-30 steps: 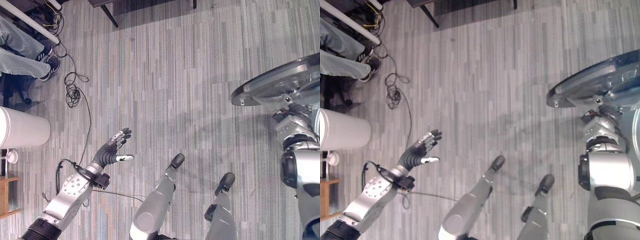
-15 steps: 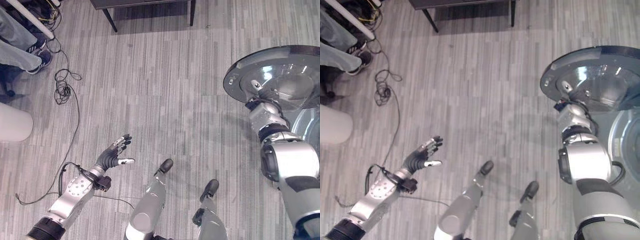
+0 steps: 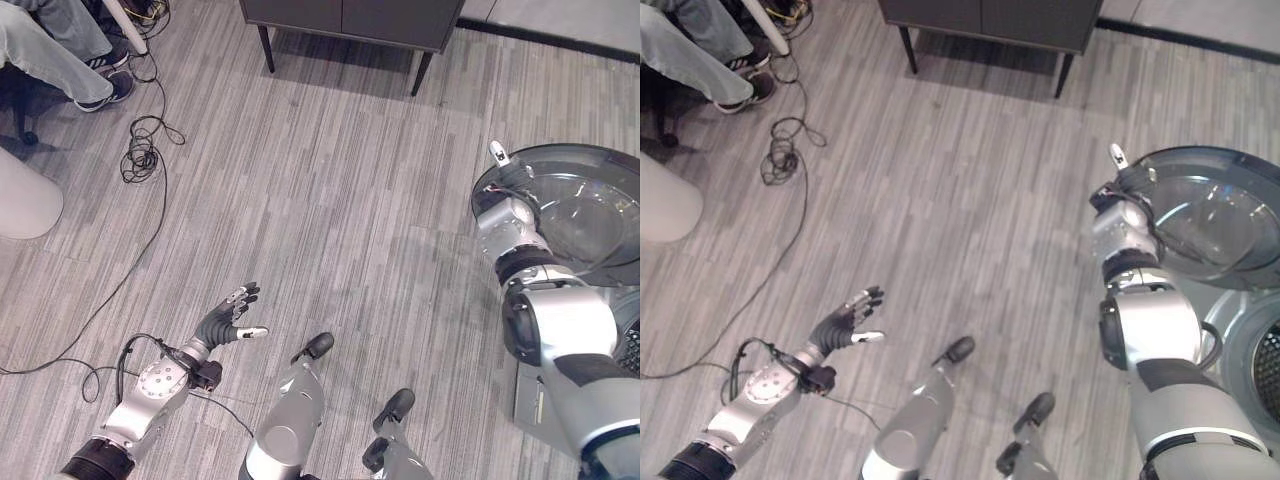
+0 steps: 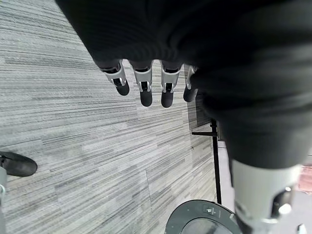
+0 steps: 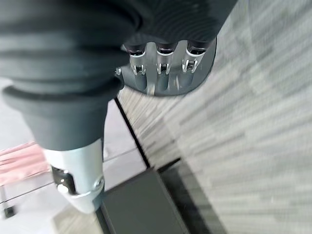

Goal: Grab the laundry basket,head to the washer,open it,put in the laundry and shut it.

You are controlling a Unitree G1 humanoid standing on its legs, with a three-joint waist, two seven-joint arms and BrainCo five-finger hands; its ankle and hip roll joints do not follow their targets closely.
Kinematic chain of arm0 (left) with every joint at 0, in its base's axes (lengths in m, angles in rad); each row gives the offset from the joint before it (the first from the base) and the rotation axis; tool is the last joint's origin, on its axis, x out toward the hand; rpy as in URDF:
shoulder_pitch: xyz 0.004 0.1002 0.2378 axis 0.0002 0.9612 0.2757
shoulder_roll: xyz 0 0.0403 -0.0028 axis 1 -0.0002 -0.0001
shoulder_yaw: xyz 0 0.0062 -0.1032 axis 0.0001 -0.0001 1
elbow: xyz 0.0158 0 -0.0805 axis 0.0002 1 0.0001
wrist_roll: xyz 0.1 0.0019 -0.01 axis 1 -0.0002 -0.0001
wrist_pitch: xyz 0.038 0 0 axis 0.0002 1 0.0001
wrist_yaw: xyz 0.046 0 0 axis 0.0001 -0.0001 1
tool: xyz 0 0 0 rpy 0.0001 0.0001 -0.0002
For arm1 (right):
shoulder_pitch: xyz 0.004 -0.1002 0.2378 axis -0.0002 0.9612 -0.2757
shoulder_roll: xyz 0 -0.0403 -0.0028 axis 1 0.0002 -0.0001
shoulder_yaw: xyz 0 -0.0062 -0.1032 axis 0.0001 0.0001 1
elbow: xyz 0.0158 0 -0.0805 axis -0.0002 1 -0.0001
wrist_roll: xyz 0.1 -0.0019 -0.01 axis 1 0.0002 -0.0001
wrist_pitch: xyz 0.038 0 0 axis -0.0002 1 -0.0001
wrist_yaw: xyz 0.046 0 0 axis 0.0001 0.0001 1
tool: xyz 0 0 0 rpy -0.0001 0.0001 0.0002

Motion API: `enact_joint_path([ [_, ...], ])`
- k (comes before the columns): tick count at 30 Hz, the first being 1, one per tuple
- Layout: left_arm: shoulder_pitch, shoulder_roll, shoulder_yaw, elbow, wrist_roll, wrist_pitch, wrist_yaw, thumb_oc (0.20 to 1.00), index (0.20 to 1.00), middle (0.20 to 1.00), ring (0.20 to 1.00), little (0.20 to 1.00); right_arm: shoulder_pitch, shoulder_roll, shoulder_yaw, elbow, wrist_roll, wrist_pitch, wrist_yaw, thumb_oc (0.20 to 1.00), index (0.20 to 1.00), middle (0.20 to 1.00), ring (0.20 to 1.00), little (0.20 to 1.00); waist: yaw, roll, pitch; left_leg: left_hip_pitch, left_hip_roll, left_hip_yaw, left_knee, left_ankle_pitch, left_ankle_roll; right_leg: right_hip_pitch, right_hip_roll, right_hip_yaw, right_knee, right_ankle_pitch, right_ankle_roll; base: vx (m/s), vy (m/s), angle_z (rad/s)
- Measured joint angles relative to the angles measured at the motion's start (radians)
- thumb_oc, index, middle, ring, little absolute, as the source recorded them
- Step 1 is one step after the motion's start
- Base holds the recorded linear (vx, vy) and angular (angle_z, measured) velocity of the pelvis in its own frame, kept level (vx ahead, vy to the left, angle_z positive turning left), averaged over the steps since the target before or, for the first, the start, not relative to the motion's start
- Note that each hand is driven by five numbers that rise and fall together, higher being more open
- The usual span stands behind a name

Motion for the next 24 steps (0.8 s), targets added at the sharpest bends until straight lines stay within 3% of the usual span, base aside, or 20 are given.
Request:
enact_joint_path([
  [5, 0.017, -0.003, 0.001, 0.027, 0.011, 0.012, 0.0, 1.0, 1.0, 1.0, 1.0, 1.0, 0.086, 0.069, 0.001, -0.106, 0.017, -0.023, 0.022, 1.0, 1.0, 1.0, 1.0, 1.0, -0.001, -0.059, -0.037, 0.014, 0.0, -0.003, 0.001, -0.002, 0.002, 0.017, 0.001, -0.001, 0.0, -0.004, -0.001, 0.02, -0.004, 0.01],
  [8, 0.062, -0.007, 0.046, 0.04, 0.047, 0.013, 0.002, 1.0, 1.0, 1.0, 1.0, 1.0, 0.269, 0.13, 0.013, -0.295, 0.015, -0.03, 0.059, 1.0, 1.0, 1.0, 1.0, 1.0, -0.009, -0.114, -0.077, 0.037, 0.003, 0.011, 0.006, -0.015, 0.007, 0.034, 0.001, 0.013, -0.008, -0.013, -0.001, 0.03, 0.004, -0.12],
  [10, 0.092, -0.014, 0.055, 0.042, 0.047, 0.013, 0.002, 1.0, 1.0, 1.0, 1.0, 1.0, 0.344, 0.143, 0.025, -0.353, 0.014, -0.03, 0.061, 1.0, 1.0, 1.0, 1.0, 1.0, -0.024, -0.128, -0.088, 0.037, 0.0, 0.023, 0.033, -0.031, 0.009, 0.041, 0.003, 0.025, -0.008, -0.013, 0.0, -0.05, 0.06, -0.16],
  [13, 0.14, -0.077, 0.107, 0.09, 0.088, 0.013, 0.019, 1.0, 1.0, 1.0, 1.0, 1.0, 0.642, 0.161, 0.058, -0.686, -0.038, -0.06, 0.109, 1.0, 1.0, 1.0, 1.0, 1.0, -0.06, -0.146, -0.101, 0.067, -0.002, 0.044, 0.053, -0.046, 0.02, 0.07, 0.0, 0.038, -0.002, -0.013, 0.0, 0.01, 0.021, -0.18],
  [16, 0.159, -0.083, 0.128, 0.121, 0.139, 0.011, 0.025, 1.0, 1.0, 1.0, 1.0, 1.0, 0.807, 0.161, 0.029, -0.775, -0.098, -0.09, 0.108, 1.0, 1.0, 1.0, 1.0, 1.0, -0.115, -0.151, -0.123, 0.072, 0.005, 0.057, 0.068, -0.065, 0.023, 0.074, 0.007, 0.054, -0.008, -0.016, 0.001, 0.04, 0.015, -0.21],
  [19, 0.192, -0.156, 0.209, 0.191, 0.164, 0.005, 0.036, 1.0, 1.0, 1.0, 1.0, 1.0, 1.015, 0.166, 0.006, -0.889, -0.214, -0.1, 0.104, 1.0, 1.0, 1.0, 1.0, 1.0, -0.15, -0.141, -0.15, 0.094, 0.005, 0.083, 0.069, -0.073, 0.036, 0.085, 0.0, 0.078, -0.008, -0.02, 0.004, 0.02, 0.031, -0.2],
  [24, 0.188, -0.199, 0.269, 0.314, 0.191, -0.014, 0.052, 1.0, 1.0, 1.0, 1.0, 1.0, 1.088, 0.171, -0.107, -0.86, -0.39, -0.099, 0.055, 1.0, 1.0, 1.0, 1.0, 1.0, -0.198, -0.112, -0.184, 0.108, 0.007, 0.102, 0.068, -0.077, 0.042, 0.093, -0.004, 0.083, -0.008, -0.02, 0.003, 0.01, 0.047, -0.09],
])
